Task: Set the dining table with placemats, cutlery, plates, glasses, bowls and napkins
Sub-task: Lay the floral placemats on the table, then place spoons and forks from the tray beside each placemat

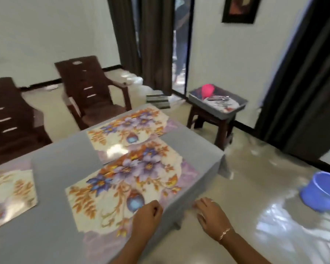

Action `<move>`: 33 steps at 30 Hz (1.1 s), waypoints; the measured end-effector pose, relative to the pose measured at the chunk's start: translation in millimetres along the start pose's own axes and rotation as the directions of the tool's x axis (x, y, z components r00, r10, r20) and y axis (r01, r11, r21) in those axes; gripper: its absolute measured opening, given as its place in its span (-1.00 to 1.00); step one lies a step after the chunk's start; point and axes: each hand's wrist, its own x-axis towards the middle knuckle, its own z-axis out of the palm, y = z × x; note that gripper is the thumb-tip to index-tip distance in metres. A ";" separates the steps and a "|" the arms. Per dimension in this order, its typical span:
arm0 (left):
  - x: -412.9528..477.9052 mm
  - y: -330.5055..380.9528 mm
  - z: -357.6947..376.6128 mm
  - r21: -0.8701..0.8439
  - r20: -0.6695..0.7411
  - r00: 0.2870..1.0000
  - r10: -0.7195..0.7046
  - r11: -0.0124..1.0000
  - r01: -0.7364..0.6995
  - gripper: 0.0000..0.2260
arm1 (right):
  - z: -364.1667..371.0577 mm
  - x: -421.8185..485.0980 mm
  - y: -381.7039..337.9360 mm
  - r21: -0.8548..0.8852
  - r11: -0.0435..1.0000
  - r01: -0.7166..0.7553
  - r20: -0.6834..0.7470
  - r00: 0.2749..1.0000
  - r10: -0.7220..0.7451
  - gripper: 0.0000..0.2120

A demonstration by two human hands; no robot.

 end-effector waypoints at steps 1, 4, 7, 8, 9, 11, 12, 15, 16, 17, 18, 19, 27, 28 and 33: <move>14.1 19.8 12.6 0.006 0.022 0.999 0.031 1.000 -0.031 -0.65 | -8.6 -0.9 23.4 -0.017 0.999 -0.032 -0.009 0.999 0.032 -0.76; 50.6 72.6 41.6 -0.005 0.069 0.993 0.097 0.995 -0.097 -0.66 | -33.7 -2.4 83.1 0.002 0.996 -0.093 -0.028 0.995 0.093 -0.64; 85.6 117.8 71.0 -0.115 0.073 0.988 0.137 0.985 -0.128 -0.75 | -61.4 4.6 133.4 -0.045 0.987 -0.152 -0.039 0.988 0.151 -0.59; 97.7 130.0 80.5 -0.138 0.067 0.988 0.140 0.982 -0.129 -0.76 | -69.5 9.0 148.1 -0.049 0.984 -0.170 -0.035 0.985 0.168 -0.59; 110.9 141.0 90.1 -0.159 0.063 0.989 0.137 0.979 -0.126 -0.76 | -74.9 14.0 163.1 -0.055 0.979 -0.196 -0.034 0.980 0.194 -0.59; 140.5 161.8 108.6 -0.194 0.064 0.989 0.130 0.974 -0.115 -0.79 | -78.8 26.1 195.6 -0.064 0.971 -0.232 -0.030 0.973 0.231 -0.60; 156.1 172.9 117.1 -0.205 0.077 0.989 0.123 0.973 -0.105 -0.82 | -79.5 32.9 211.2 -0.071 0.967 -0.243 -0.019 0.970 0.242 -0.60; 208.5 206.9 141.2 -0.221 0.097 0.991 0.094 0.973 -0.070 -0.89 | -82.2 63.7 259.3 -0.093 0.963 -0.252 0.027 0.966 0.255 -0.65; 227.2 219.0 148.3 -0.249 0.107 0.991 0.087 0.967 -0.058 -0.88 | -84.6 77.0 276.1 -0.084 0.959 -0.272 0.037 0.961 0.275 -0.70; 247.5 229.7 156.7 -0.284 0.115 0.990 0.087 0.958 -0.051 -0.88 | -86.6 90.8 293.5 -0.083 0.956 -0.283 0.047 0.957 0.287 -0.74; 268.4 240.8 164.5 -0.315 0.123 0.988 0.089 0.948 -0.046 -0.86 | -89.3 103.9 310.7 -0.077 0.958 -0.276 0.038 0.959 0.279 -0.75; 288.9 252.3 170.7 -0.336 0.128 0.988 0.089 0.941 -0.041 -0.84 | -92.2 115.9 327.7 -0.063 0.965 -0.257 0.029 0.966 0.259 -0.74; 445.4 323.1 211.3 -0.339 0.184 0.982 0.037 0.940 0.028 -0.90 | -121.5 213.2 454.2 -0.069 0.962 -0.265 0.173 0.946 0.273 -0.68; 460.0 326.6 216.5 -0.335 0.191 0.981 0.021 0.941 0.045 -0.91 | -123.3 224.3 467.9 -0.054 0.956 -0.287 0.211 0.933 0.292 -0.74; 520.0 357.6 234.6 -0.331 0.214 0.976 -0.050 0.936 0.121 -0.86 | -121.3 285.3 537.3 0.012 0.966 -0.260 0.196 0.948 0.253 -0.69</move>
